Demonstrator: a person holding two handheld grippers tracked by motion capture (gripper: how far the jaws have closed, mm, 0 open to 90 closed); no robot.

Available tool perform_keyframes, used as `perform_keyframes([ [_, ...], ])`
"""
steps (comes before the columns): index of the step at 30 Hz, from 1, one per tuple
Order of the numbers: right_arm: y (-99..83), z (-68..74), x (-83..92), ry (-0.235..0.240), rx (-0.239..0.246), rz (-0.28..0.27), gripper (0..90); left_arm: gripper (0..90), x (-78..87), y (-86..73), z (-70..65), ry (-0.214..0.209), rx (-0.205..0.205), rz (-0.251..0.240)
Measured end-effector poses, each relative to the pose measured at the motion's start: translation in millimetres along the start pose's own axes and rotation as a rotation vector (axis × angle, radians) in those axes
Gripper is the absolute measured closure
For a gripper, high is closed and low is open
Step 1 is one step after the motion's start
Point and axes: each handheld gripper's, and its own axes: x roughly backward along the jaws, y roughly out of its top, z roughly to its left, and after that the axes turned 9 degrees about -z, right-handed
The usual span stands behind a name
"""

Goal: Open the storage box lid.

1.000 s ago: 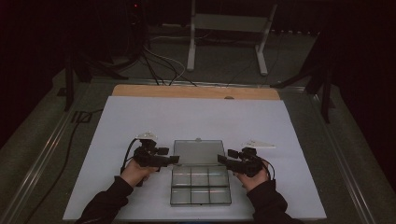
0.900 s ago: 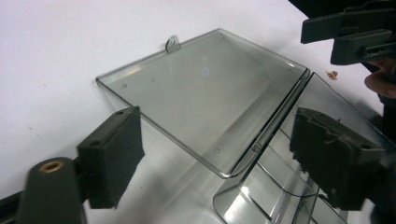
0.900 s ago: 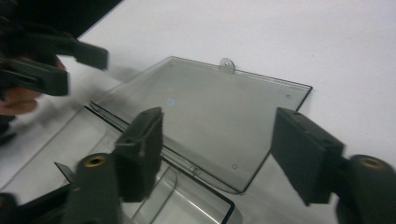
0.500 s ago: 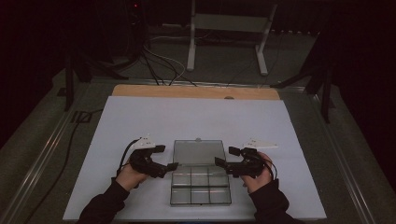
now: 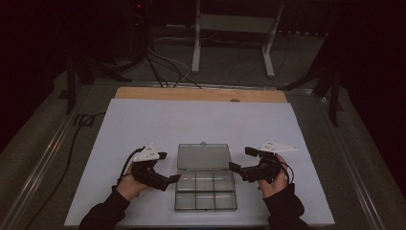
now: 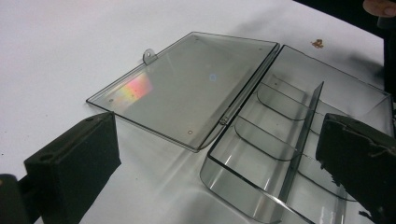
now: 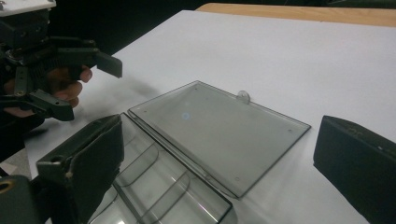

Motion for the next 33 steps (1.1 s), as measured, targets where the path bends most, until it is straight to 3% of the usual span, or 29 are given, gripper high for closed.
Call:
perform_keyframes([
  [14, 1.1, -13.5, 30.4, -0.032, -0.011, -0.016, 1.3, 1.4, 5.5, -4.1, -0.9, -0.023, 0.005, -0.016],
  [33, -11.6, -35.8, 62.8, -0.136, -0.046, -0.017, 0.0, 1.4, 11.0, -6.0, -1.3, -0.025, 0.016, -0.03],
])
